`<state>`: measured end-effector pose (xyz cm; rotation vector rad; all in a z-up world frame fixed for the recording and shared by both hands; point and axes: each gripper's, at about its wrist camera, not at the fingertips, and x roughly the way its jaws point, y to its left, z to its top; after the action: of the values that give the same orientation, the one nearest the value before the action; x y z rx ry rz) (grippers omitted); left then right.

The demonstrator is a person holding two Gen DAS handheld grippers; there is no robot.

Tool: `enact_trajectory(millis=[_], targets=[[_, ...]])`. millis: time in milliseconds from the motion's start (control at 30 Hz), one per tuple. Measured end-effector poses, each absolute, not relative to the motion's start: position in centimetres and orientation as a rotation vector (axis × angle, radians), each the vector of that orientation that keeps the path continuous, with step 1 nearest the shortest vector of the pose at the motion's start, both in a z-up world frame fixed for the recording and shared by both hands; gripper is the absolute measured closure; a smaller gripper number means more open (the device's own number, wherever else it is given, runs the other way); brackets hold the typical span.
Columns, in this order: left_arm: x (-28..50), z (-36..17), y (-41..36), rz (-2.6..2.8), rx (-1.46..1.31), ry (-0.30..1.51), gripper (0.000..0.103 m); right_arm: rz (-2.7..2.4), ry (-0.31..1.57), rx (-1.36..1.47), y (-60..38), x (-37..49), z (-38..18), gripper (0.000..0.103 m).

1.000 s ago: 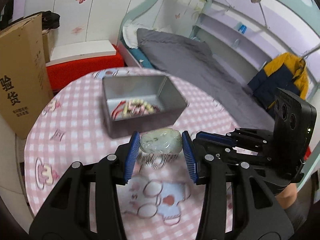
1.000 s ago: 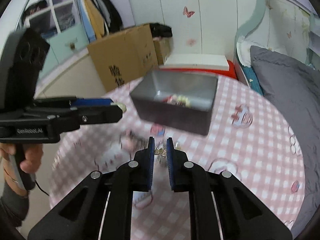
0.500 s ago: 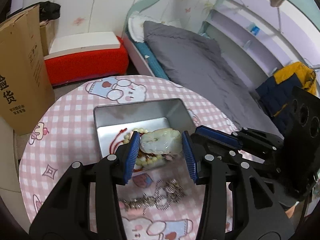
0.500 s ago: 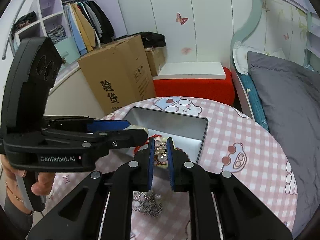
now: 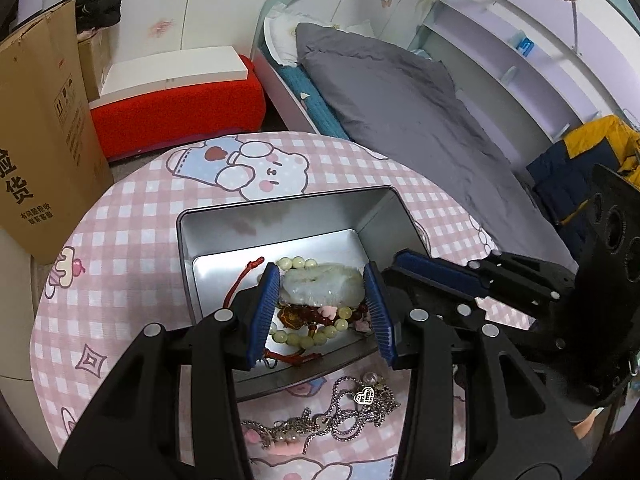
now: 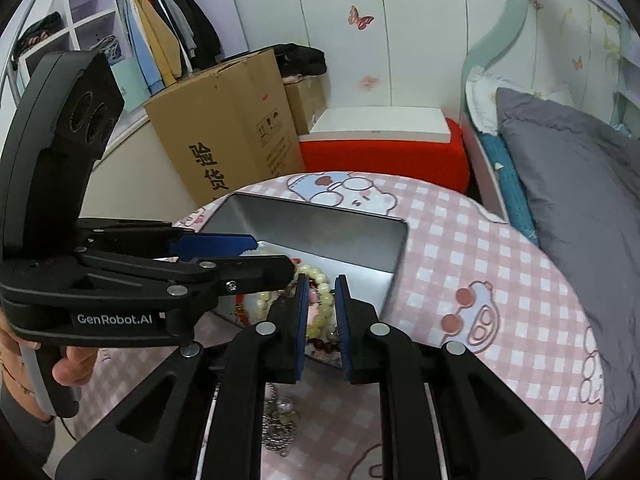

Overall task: Organize jewelry
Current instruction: 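Carry the jade pendant with the left tool into the box and open, then withdraw the left tool and grasp the pink heart charm chain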

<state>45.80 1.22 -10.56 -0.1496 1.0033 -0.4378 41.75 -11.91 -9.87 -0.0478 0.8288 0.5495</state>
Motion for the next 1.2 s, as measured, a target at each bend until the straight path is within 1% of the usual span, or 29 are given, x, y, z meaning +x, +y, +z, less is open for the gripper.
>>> enact_trajectory(millis=[67,100,267,433,600,633,667,733,967,1100,1200], targets=[[45.9,-10.8,1.2,-0.43,-0.148,1.009,0.06,0.539,0.816,-0.066,-12.1,41.6,-9.7,0.082],[46.0,-10.9,1.1,-0.427,-0.145,1.014,0.06,0.533,0.809,-0.071,-12.2,41.5,-9.6,0.077],[46.0,-11.1,0.5,-0.422,-0.108,1.02,0.06,0.509,0.773,-0.085,-13.3,41.0,-8.9,0.071],[45.9,-11.3,-0.7,-0.403,-0.025,1.041,0.06,0.507,0.779,-0.076,-13.8,41.2,-9.1,0.066],[45.6,-11.3,-1.0,-0.396,-0.006,1.05,0.059,0.52,0.79,-0.066,-13.7,40.9,-9.3,0.065],[45.6,-11.3,-0.9,-0.397,-0.01,1.05,0.058,0.52,0.791,-0.065,-13.6,40.9,-9.3,0.065],[45.5,-11.2,-0.8,-0.395,-0.016,1.051,0.052,0.52,0.791,-0.065,-13.6,40.8,-9.3,0.064],[45.3,-11.0,-0.6,-0.396,-0.029,1.042,0.047,0.519,0.791,-0.055,-13.8,40.6,-9.2,0.064],[43.3,-8.6,0.3,-0.406,-0.045,0.962,0.047,0.525,0.785,-0.011,-14.7,39.4,-8.7,0.064],[40.7,-7.1,1.4,-0.41,-0.033,0.894,0.047,0.532,0.774,-0.002,-15.0,38.1,-8.1,0.062],[38.2,-7.1,2.0,-0.379,0.031,0.855,0.046,0.538,0.77,0.001,-15.2,36.9,-8.0,0.06]])
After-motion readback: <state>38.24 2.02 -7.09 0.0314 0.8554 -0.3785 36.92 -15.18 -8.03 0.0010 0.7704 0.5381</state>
